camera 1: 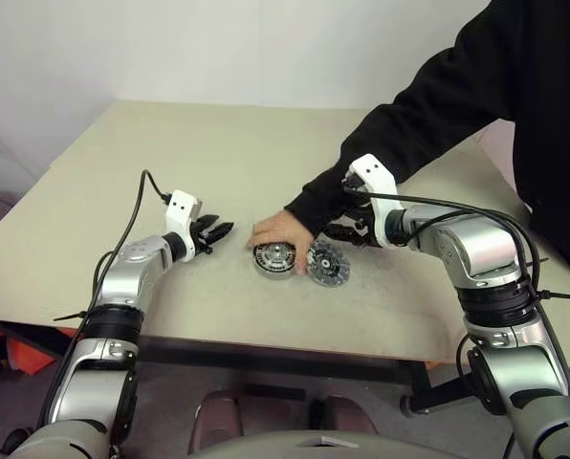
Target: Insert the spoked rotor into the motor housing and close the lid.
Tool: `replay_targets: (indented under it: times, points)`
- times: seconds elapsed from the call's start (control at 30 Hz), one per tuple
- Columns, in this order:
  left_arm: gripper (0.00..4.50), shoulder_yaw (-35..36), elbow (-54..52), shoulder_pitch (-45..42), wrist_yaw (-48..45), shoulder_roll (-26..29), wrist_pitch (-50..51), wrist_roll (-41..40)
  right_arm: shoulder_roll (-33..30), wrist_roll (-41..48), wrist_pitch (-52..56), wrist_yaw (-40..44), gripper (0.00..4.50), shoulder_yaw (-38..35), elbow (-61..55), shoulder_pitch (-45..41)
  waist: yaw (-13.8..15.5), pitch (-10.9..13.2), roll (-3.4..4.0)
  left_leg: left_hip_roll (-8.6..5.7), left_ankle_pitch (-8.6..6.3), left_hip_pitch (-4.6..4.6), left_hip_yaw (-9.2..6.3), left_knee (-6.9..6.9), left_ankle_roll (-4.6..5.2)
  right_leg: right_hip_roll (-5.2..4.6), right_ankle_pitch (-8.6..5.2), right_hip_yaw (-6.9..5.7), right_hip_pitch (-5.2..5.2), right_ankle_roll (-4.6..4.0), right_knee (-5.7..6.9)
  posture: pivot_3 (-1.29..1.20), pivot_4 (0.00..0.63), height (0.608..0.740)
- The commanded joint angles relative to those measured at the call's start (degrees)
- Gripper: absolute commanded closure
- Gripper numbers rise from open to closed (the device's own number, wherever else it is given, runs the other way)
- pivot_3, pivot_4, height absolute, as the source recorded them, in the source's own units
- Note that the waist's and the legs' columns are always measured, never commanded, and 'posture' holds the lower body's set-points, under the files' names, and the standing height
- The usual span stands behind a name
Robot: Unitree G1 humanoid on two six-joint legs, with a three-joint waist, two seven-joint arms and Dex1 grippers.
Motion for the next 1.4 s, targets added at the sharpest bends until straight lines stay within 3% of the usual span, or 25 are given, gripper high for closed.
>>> replay_targets:
  times: [0.03,0.57,0.73,0.93,1.2,1.4]
  points:
    - [2.06,0.6,-0.8,-1.4,-0.4,0.2,-1.5,0.0,-0.8,1.1,-0.3,-0.5,0.81,-1.6,-2.0,-0.9,0.0,0.0,0.0,0.01,0.0,0.0,0.0,0.0,0.0,0.0,0.0,0.0,0.0,0.0,0.0,0.0,0.0,0.74]
    - [2.06,1.2,-1.8,-0.3,0.1,0.4,-1.4,-0.1,-1.8,0.7,-4.6,0.0,0.81,0.9,-0.3,-1.8,0.0,0.0,0.0,0.01,0.0,0.0,0.0,0.0,0.0,0.0,0.0,0.0,0.0,0.0,0.01,0.0,0.0,0.74]
    - [2.06,1.2,-1.3,-0.6,0.1,0.2,-1.6,-0.1,-14.4,-8.2,-33.5,13.3,0.81,11.5,-5.7,1.2,0.4,0.0,0.0,0.06,-0.01,-0.05,0.0,0.0,0.02,-0.03,-0.01,-0.02,0.0,0.02,-0.05,0.0,0.0,0.74]
    - [2.06,1.0,-1.0,-1.0,0.3,-0.4,-2.1,0.1,-22.2,-20.2,-67.4,24.2,0.81,19.0,4.9,-0.6,0.2,0.0,-0.02,0.06,-0.06,-0.05,0.0,0.09,0.1,-0.06,-0.03,-0.01,0.02,0.04,0.0,0.0,0.0,0.74]
    - [2.06,1.3,-2.6,0.5,1.1,-0.8,-2.0,-0.1,-19.0,-29.9,-91.9,31.0,0.81,23.8,22.3,-9.2,-0.5,0.0,-0.02,0.04,-0.2,-0.11,0.04,0.16,0.38,-0.01,-0.03,-0.01,0.0,0.0,0.12,0.0,0.0,0.74]
    - [2.06,1.6,-4.3,1.8,1.9,-1.0,-1.6,-0.4,-13.6,-34.1,-101.0,33.5,0.81,26.9,32.7,-14.2,-0.3,0.0,-0.03,0.05,-0.27,-0.15,0.03,0.21,0.53,-0.02,-0.04,-0.06,-0.04,-0.05,0.06,0.0,0.0,0.74]
